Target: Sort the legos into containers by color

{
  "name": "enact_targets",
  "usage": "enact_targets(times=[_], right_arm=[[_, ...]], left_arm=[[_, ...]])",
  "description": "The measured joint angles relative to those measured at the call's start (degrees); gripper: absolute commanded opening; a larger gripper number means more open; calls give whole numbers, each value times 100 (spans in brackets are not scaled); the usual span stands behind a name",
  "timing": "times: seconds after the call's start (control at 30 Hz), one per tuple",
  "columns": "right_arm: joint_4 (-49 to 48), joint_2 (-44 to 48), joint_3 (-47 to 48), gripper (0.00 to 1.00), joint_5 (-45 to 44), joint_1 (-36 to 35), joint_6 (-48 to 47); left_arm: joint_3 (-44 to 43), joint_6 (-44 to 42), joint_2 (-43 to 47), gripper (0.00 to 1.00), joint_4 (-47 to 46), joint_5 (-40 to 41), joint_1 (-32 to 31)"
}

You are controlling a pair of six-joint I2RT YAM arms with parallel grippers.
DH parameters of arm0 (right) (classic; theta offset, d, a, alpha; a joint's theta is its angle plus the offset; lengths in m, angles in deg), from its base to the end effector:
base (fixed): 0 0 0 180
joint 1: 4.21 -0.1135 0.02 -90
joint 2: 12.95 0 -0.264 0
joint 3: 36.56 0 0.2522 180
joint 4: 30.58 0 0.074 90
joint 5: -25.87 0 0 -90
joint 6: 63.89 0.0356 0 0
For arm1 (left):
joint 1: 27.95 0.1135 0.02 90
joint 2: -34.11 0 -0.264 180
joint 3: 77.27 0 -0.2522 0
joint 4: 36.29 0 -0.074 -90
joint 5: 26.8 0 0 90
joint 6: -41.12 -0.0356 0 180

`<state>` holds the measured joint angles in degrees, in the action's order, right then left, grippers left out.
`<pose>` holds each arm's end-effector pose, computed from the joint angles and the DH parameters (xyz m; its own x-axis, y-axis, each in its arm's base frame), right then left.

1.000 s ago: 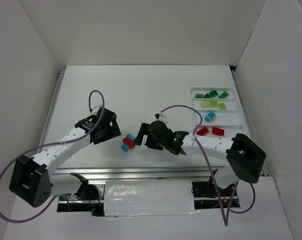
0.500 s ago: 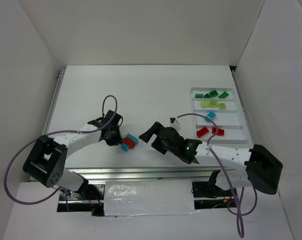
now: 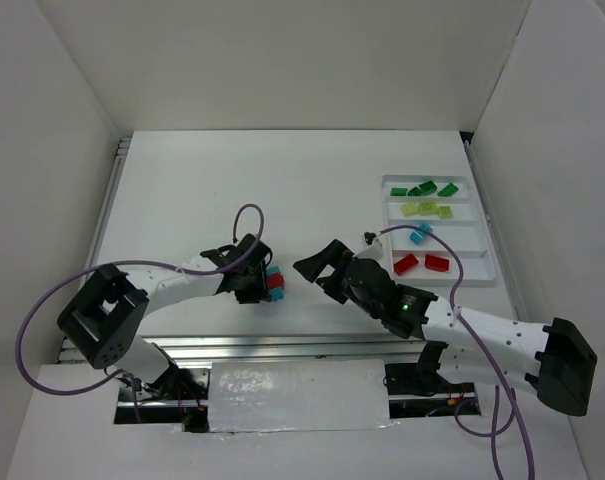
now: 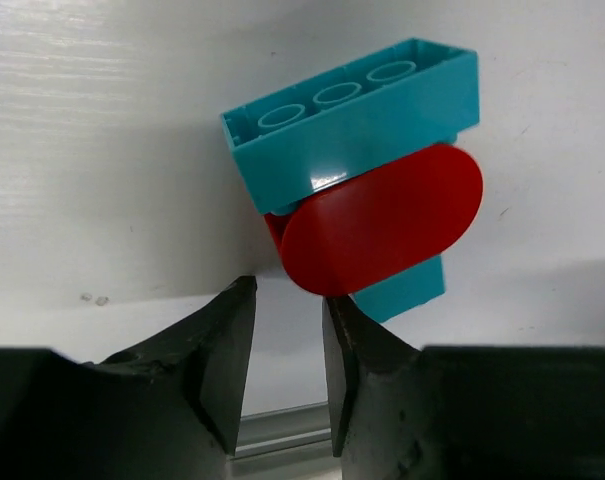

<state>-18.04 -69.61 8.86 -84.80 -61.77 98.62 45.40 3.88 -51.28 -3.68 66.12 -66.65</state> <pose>0.1289 0.1793 0.2416 -0.6529 0.6364 -0.4108 0.0211 0.5573 0.8300 0.2158 -0.1705 0.1625 -0.8934 -0.3031 -0.3318 -0.1756 0.9151 -0.3631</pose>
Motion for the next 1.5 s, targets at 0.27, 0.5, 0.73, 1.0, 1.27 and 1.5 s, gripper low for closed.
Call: enact_targets(times=[0.27, 0.5, 0.73, 1.0, 1.27, 1.5], right_arm=[[131, 330, -114, 100, -17, 0, -173], [184, 337, -118, 100, -15, 0, -293], [299, 378, -122, 100, -28, -4, -367], [675, 957, -179, 100, -326, 7, -380], [1005, 1884, -422, 100, -680, 22, -404], [1036, 1875, -479, 100, -691, 22, -466]], left_arm=[[-269, 704, 444, 74, 793, 964, -590], [-717, 844, 625, 93, 1182, 1427, -892], [-2227, 1392, -595, 100, 2210, 1963, -885], [-2778, 2472, -1182, 98, 2964, 1928, -1130], [-2887, 2894, -1718, 97, 3176, 1823, -1276], [-3008, 2994, -1923, 92, 3187, 1862, -1353]])
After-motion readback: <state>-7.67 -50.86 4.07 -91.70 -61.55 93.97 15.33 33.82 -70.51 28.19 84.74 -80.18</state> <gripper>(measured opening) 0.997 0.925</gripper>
